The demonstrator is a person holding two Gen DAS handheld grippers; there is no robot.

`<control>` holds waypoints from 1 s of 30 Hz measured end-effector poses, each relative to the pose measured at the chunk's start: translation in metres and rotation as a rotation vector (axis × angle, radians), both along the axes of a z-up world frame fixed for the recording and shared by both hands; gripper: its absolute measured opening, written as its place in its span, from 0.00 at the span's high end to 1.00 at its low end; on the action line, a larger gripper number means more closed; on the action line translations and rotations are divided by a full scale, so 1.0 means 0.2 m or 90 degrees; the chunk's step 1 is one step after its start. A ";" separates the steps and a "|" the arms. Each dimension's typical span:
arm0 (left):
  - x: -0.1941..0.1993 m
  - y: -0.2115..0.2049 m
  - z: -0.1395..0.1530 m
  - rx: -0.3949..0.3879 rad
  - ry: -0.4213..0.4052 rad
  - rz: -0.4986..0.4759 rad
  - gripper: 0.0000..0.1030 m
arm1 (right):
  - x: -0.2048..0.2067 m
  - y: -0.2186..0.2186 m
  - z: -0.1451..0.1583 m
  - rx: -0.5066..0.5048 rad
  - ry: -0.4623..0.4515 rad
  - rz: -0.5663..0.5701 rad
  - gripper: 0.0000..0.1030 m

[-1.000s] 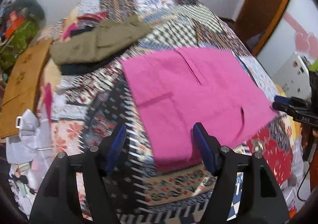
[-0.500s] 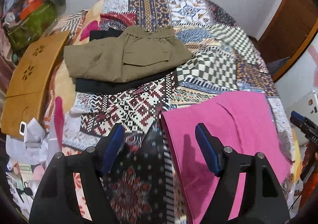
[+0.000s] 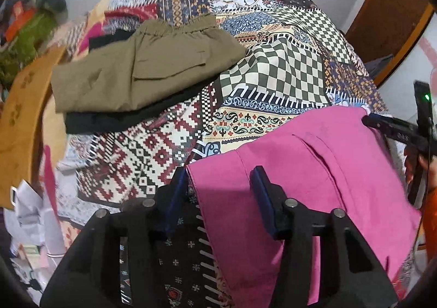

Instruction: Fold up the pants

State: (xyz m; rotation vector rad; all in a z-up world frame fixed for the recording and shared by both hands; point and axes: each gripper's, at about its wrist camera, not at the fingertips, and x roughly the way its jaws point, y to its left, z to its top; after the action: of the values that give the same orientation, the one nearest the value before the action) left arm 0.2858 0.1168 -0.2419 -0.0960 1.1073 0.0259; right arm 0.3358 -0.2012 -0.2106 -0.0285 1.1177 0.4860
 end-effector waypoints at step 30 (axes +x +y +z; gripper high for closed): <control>0.00 -0.22 0.31 0.058 -0.080 -0.054 0.17 | -0.31 0.46 0.49 0.024 -0.089 0.128 0.36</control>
State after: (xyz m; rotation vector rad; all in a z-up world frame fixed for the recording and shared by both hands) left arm 0.2865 0.0732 -0.1796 0.0306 0.9826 -0.0056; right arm 0.2737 -0.1093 -0.1132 -0.1407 0.9727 0.6755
